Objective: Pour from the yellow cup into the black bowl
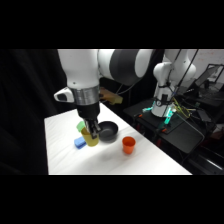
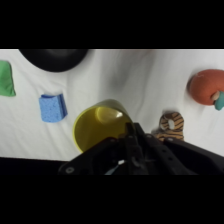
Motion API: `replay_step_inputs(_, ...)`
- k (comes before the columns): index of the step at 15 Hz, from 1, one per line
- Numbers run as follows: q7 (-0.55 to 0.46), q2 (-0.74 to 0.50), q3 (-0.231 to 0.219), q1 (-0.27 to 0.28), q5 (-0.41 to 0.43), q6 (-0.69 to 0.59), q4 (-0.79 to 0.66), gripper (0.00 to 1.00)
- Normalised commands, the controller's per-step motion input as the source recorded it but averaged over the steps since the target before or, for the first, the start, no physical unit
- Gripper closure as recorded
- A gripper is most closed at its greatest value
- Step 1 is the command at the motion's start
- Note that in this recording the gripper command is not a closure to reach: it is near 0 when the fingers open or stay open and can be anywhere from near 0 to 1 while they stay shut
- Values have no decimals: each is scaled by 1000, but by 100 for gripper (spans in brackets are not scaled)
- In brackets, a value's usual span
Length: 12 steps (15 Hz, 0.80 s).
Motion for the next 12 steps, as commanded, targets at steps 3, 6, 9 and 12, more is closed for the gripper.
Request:
replay_step_inputs(3, -352, -454, 40, -304, 421, -198, -360, 20)
replay_step_inputs(6, -534, -349, -2, -341, 625, -286, -251, 20)
replay_step_inputs(9, -458, -236, -63, -248, 539, -337, -173, 20)
replay_step_inputs(12, -395, -152, -67, -179, 520, -354, -181, 20)
